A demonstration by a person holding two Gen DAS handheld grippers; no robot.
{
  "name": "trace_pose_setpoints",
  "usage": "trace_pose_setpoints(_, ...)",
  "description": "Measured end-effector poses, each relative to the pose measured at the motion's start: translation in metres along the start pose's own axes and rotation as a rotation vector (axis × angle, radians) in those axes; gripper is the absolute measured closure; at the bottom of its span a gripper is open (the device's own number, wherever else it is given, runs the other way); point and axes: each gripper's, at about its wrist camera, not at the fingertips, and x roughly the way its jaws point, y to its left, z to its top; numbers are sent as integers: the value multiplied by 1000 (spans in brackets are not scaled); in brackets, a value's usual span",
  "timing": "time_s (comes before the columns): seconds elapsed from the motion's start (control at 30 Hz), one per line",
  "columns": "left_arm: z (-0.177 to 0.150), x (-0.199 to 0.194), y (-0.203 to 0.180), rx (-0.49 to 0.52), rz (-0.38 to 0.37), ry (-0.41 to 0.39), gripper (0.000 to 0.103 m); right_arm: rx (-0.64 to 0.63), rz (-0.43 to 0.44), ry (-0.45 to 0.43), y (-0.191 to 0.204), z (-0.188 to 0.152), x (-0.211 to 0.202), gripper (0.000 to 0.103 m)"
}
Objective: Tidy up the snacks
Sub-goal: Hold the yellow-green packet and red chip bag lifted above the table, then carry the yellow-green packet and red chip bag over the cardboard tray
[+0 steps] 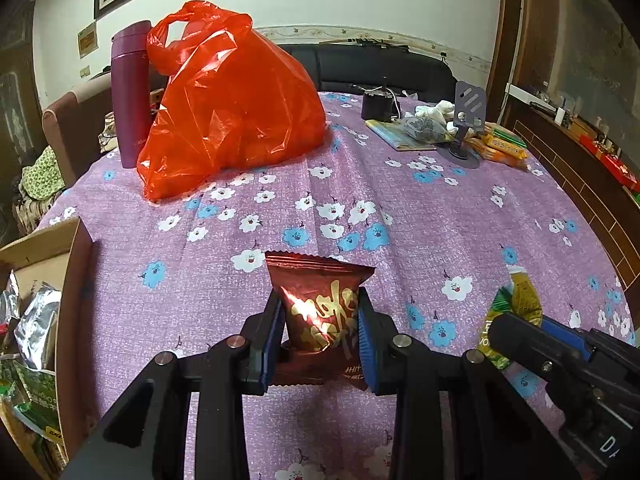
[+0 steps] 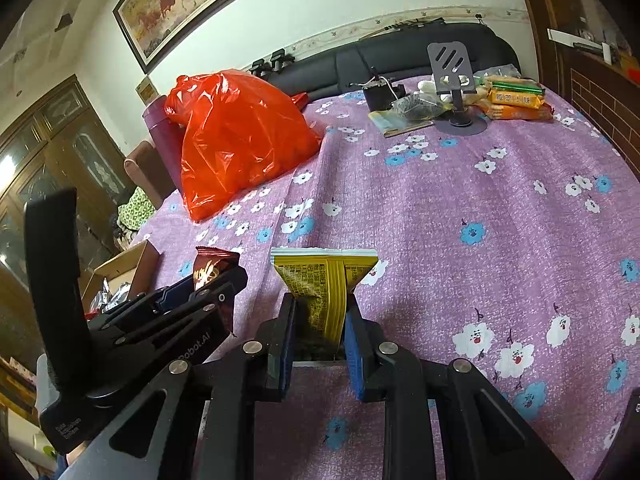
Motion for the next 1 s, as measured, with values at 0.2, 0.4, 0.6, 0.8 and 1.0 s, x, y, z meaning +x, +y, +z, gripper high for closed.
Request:
trace_pose_setpoints(0.2,4,-16,-3,9,20,-24,71,3,-3,-17,-2,2,-3,79)
trace_pose_setpoints(0.4,0,-43,7,0,42,-42,71,-1,11,-43,2,3,-9,79)
trace_pose_setpoints(0.6,-8,-69,34,-36,68,-41,71,-18,96,-51,13,0,-13,79)
trace_pose_setpoints(0.8,-21,-94,82,-110,118,-45,71,-90,208,-30,44,-8,-18,79)
trace_pose_setpoints(1.0,-35,-115,136,-186,190,-59,70,-130,327,47,85,-21,-18,78)
